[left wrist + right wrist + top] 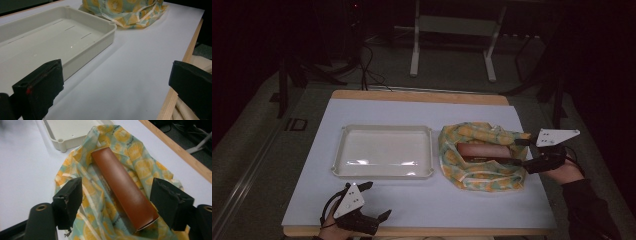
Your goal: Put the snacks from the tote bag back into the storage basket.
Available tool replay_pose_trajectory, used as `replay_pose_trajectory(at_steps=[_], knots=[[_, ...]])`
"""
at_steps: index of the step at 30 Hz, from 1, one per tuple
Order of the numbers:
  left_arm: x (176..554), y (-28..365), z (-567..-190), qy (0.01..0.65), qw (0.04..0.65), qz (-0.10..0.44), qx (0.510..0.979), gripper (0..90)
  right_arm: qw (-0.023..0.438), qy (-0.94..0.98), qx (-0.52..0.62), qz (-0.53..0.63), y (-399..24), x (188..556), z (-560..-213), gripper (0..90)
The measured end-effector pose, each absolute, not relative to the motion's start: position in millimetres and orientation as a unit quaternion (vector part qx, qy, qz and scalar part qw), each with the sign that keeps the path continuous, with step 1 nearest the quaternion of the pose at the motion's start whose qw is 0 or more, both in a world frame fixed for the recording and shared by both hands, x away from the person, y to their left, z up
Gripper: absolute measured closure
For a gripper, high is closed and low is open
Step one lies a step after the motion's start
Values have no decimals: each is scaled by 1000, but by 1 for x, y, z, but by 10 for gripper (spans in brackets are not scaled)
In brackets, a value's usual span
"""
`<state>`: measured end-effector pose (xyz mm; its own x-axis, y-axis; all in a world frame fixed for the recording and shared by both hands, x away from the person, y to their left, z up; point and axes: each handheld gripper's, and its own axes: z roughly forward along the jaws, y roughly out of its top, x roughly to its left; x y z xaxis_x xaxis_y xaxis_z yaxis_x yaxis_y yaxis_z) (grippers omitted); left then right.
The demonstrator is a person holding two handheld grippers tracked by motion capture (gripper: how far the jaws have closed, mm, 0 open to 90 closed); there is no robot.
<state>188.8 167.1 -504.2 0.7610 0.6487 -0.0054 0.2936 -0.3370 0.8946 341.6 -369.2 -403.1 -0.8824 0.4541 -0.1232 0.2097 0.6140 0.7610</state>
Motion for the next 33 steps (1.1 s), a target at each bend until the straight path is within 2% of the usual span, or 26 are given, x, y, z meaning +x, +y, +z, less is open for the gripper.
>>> replay_pose_trajectory(at_steps=[15, 33], knots=[[190, 166, -506, 295, 490, 174, 802, 0, 147, 919, 133, 342, -339, 372, -396, 376], [191, 167, -506, 299, 489, 177, 800, 0, 109, 956, 107, 249, -308, 408, -422, 401]])
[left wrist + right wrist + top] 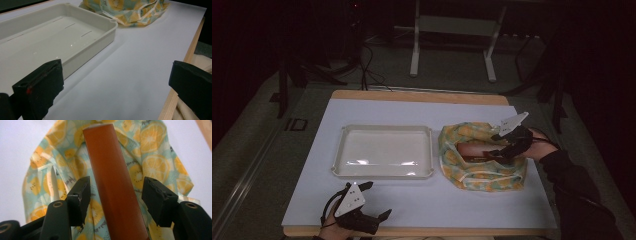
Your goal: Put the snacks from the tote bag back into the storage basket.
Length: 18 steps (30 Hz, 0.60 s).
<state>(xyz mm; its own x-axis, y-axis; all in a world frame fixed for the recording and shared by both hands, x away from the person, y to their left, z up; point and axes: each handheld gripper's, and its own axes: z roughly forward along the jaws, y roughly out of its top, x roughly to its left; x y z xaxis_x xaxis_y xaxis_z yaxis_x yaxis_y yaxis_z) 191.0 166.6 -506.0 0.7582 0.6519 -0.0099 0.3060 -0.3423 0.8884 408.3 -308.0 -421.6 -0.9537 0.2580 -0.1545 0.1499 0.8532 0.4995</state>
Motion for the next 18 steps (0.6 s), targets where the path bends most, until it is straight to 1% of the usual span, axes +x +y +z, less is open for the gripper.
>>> replay_pose_trajectory(at_steps=[7, 10, 18], knots=[[192, 167, -507, 304, 486, 177, 800, 0, 104, 966, 108, 210, -306, 420, -436, 404], [192, 167, -507, 306, 486, 177, 799, 0, 102, 972, 103, 186, -300, 422, -443, 379], [193, 168, -507, 308, 486, 178, 798, 0, 109, 977, 94, 155, -293, 424, -450, 355]])
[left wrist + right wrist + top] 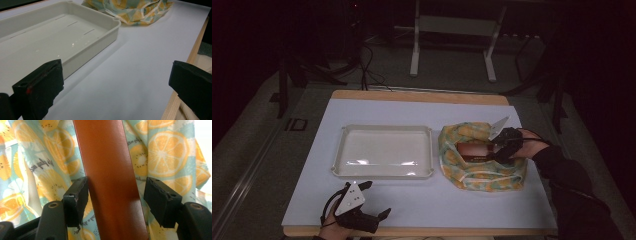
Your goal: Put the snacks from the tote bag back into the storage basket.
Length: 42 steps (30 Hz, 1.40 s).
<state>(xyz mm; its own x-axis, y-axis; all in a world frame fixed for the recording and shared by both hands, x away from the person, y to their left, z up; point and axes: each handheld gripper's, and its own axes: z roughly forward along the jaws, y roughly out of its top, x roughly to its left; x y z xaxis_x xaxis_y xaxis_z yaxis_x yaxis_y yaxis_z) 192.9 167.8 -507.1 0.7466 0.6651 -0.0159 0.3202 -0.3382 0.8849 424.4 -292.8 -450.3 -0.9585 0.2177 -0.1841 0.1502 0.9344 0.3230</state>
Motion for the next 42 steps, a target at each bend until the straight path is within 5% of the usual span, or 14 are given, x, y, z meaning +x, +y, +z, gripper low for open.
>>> replay_pose_trajectory(at_steps=[20, 42], knots=[[193, 168, -508, 308, 483, 176, 801, 0, 99, 984, 74, 128, -292, 427, -460, 405], [193, 167, -507, 306, 485, 176, 800, 0, 108, 981, 56, 149, -305, 420, -428, 432]])
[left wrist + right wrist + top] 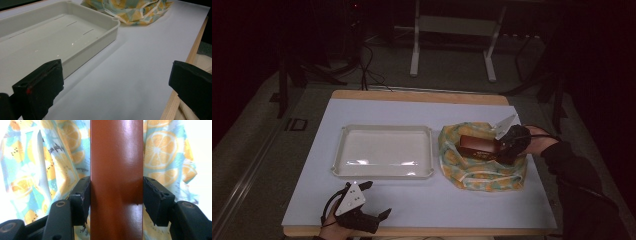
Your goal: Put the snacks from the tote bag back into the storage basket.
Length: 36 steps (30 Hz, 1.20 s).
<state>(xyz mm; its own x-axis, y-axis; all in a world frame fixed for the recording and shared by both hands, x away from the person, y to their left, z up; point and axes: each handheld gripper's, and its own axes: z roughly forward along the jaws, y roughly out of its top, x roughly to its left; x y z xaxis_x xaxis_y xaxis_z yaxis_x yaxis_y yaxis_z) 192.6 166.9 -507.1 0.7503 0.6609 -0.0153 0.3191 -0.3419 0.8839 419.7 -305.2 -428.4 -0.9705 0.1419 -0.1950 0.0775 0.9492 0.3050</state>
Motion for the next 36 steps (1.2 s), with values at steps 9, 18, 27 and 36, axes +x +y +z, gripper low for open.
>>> replay_pose_trajectory(at_steps=[9, 18, 27, 36], knots=[[193, 166, -507, 306, 485, 176, 800, 0, 118, 980, 55, 150, -307, 417, -408, 433], [193, 166, -507, 303, 484, 174, 802, 0, 131, 977, 59, 160, -304, 416, -383, 433], [193, 166, -507, 302, 485, 173, 802, 0, 139, 976, 38, 164, -288, 413, -364, 433], [192, 166, -507, 300, 485, 172, 803, 0, 142, 976, 25, 162, -265, 411, -351, 433]])
